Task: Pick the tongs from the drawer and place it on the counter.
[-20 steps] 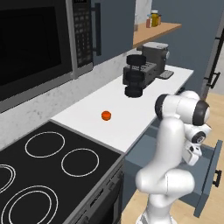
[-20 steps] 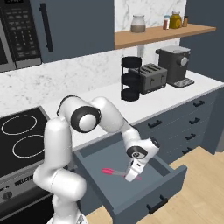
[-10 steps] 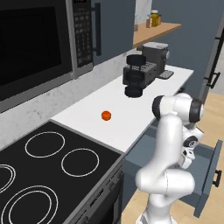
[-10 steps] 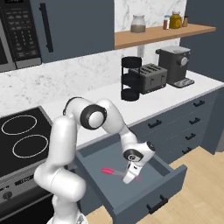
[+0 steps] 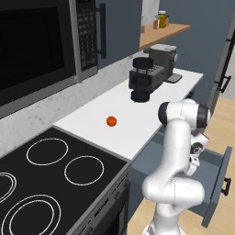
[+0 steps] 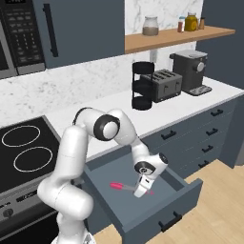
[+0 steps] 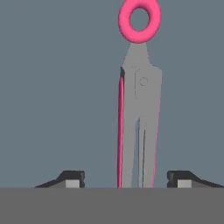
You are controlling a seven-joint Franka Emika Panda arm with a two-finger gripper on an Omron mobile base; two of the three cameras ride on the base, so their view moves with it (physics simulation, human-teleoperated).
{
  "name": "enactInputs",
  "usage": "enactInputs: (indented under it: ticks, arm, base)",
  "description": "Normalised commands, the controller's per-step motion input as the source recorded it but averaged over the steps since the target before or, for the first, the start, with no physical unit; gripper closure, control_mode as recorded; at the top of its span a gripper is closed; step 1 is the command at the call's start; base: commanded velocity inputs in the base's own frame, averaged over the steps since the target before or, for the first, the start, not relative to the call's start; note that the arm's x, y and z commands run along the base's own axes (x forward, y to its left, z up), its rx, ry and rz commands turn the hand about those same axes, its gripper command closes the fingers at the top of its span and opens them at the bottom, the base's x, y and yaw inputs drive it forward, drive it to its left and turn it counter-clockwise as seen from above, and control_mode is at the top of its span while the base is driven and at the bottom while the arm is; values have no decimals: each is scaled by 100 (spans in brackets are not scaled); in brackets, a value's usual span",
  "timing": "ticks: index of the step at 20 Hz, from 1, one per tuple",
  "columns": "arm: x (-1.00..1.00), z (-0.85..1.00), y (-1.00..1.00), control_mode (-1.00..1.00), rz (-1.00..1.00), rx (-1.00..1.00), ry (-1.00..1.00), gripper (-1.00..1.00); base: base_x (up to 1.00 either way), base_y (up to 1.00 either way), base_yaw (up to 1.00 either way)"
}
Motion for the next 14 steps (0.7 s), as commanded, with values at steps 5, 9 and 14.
enactInputs:
  ticks: [5,9,14]
  arm:
    - [16,-47,0,-100,0,0,0,-100]
    - [-7,-94,0,-100,0,0,1,100]
    - [-59,-86,0,-100,5,0,2,100]
  base:
    - [0,0,0]
    - [0,0,0]
    - [0,0,0]
